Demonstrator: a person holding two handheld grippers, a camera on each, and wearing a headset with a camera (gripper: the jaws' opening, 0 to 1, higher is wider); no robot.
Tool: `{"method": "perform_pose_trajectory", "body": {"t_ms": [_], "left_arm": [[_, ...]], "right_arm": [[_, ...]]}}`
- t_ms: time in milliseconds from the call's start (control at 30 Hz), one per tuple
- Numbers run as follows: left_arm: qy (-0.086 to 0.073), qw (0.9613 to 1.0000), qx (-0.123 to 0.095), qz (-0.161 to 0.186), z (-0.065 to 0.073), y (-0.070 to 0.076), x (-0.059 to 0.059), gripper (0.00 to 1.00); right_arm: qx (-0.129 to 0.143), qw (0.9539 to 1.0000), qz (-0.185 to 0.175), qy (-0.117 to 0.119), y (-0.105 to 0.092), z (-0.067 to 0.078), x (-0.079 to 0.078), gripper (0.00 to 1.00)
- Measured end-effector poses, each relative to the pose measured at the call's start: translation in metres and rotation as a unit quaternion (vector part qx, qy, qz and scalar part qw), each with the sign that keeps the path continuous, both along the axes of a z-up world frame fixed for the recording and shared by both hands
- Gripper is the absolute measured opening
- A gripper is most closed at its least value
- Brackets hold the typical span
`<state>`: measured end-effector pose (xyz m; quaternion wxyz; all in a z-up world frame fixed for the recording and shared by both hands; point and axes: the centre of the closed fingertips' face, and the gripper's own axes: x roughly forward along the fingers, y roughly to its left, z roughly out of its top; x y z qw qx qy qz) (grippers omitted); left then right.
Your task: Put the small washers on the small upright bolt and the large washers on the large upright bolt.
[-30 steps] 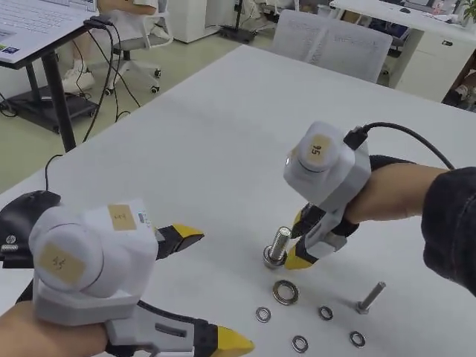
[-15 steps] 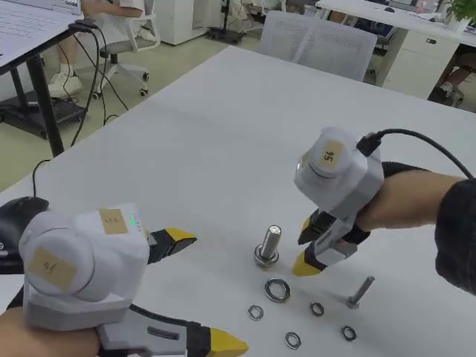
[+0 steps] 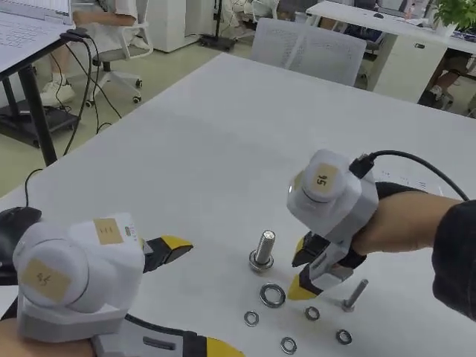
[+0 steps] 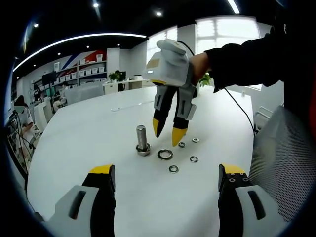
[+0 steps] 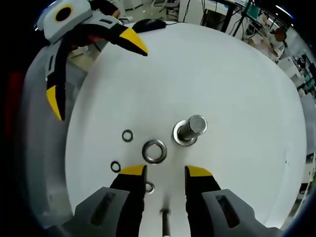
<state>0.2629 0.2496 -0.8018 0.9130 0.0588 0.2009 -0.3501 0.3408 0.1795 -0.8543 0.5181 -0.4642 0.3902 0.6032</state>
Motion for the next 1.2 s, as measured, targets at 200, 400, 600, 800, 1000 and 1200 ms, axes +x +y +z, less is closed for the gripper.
{"method": "perform_pose_trajectory", "body": {"t_ms": [200,400,600,800,1000,1200], "left_arm": [[0.000,1.0000,0.001,-0.001,0.000,0.000,-0.001,0.86],[0.000,1.0000,0.001,0.000,0.000,0.000,-0.001,0.86],[0.000,1.0000,0.001,0.000,0.001,0.000,-0.003,0.86],[-0.001,1.0000,0.001,0.001,0.001,0.001,-0.004,0.86],[-0.001,1.0000,-0.001,0.001,0.001,0.001,-0.004,0.86],[0.000,1.0000,-0.001,0.001,0.001,0.001,-0.005,0.86]], "right_arm": [[-0.004,0.9999,0.009,0.004,0.003,-0.006,-0.008,0.32],[-0.003,0.9999,0.015,0.007,0.008,-0.010,-0.014,0.31],[-0.006,0.9998,0.018,0.007,0.010,-0.014,-0.017,0.31],[-0.008,0.9997,0.021,0.004,0.013,-0.017,-0.019,0.31],[-0.011,0.9996,0.025,0.000,0.014,-0.017,-0.020,0.30],[-0.012,0.9994,0.032,-0.003,0.015,-0.017,-0.022,0.27]]}}
